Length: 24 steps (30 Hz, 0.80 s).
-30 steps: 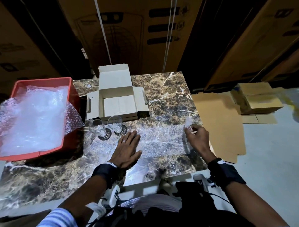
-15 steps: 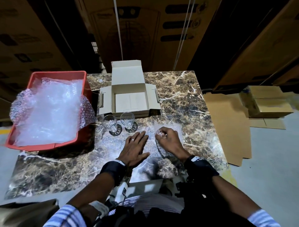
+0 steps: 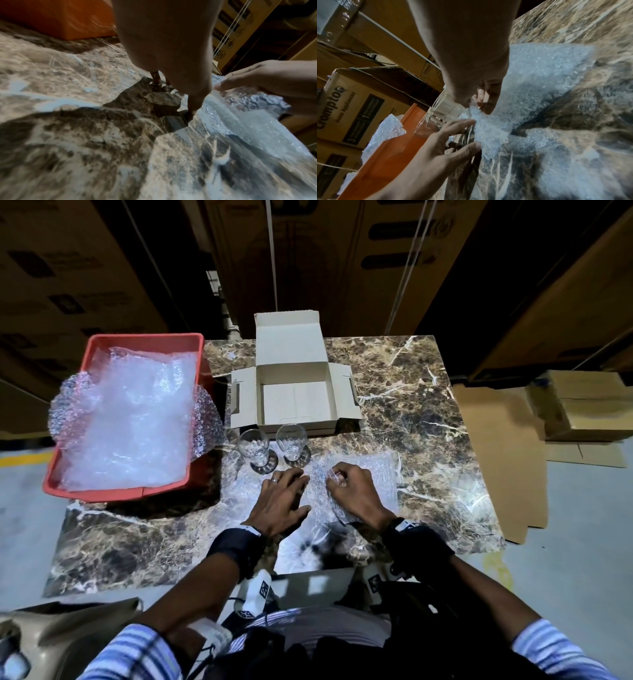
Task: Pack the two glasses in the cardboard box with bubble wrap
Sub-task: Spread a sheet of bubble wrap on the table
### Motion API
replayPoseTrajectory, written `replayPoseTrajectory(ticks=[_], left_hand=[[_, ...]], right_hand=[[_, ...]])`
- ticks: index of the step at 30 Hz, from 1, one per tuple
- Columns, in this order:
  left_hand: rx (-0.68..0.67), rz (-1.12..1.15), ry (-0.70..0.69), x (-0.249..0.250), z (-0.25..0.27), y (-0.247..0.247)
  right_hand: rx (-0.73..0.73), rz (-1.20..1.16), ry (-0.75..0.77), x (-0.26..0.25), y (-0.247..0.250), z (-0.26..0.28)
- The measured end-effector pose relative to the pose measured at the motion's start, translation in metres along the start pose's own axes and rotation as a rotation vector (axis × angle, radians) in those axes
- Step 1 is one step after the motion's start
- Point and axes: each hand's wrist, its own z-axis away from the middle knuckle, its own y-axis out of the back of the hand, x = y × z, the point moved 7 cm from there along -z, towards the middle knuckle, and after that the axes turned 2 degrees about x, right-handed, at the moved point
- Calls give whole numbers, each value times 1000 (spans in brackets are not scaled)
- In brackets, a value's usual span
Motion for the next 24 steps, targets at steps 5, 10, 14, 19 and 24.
replayPoseTrajectory(ticks=[5,10,14,19,24], left_hand=[[-3,6,-7,1,1,2],[-5,18,-18,3,2,3],[94,162,-59,8,6,15],[180,102,-152,38,-3,22],[-56,3,-129,50,-15,0]], right_hand=[[-1,31,-4,0,-14,-2],[-9,10,23,1,-23,2],[-42,-39,37,1,-21,8],[-96,-62,12,12,-25,4],[-93,-195,-51,20,-28,4]])
